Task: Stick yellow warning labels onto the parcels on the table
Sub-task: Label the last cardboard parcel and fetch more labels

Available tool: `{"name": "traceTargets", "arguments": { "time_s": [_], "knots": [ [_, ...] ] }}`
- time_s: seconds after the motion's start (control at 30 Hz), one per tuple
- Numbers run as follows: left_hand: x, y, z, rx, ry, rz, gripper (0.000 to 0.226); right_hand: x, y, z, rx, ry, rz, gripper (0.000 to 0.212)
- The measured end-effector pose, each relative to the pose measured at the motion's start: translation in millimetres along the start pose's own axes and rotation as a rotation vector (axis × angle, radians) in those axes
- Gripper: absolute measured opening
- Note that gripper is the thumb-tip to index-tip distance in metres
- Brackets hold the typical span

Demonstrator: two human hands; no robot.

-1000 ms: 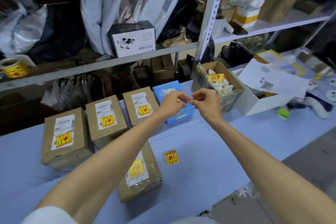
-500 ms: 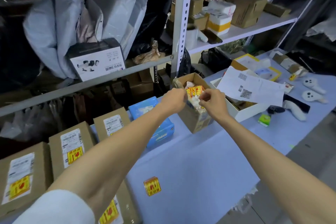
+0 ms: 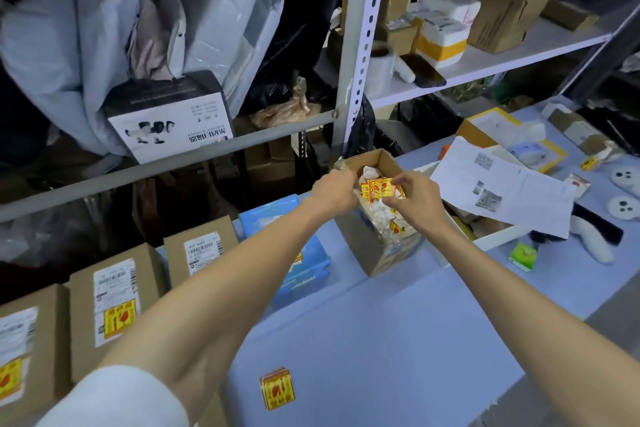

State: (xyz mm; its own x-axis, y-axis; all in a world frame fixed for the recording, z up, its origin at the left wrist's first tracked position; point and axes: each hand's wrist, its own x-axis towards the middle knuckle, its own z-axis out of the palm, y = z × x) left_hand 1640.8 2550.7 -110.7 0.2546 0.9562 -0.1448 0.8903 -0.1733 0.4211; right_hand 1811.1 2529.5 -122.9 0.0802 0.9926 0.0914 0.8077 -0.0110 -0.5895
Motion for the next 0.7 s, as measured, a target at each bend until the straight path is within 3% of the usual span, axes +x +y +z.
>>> {"name": "traceTargets", "arguments": {
  "time_s": [0.3, 0.7],
  "knots": [
    [-61, -55, -15, -0.04, 0.057, -0.163, 0.036, -22, -63, 28, -0.027, -0.249, -0.245, 0.045],
    [-238, -146, -48, -0.125, 0.24, -0.442, 0.033, -127, -190, 81, 0.006, -0.452, -0.515, 0.047]
  ]
}}
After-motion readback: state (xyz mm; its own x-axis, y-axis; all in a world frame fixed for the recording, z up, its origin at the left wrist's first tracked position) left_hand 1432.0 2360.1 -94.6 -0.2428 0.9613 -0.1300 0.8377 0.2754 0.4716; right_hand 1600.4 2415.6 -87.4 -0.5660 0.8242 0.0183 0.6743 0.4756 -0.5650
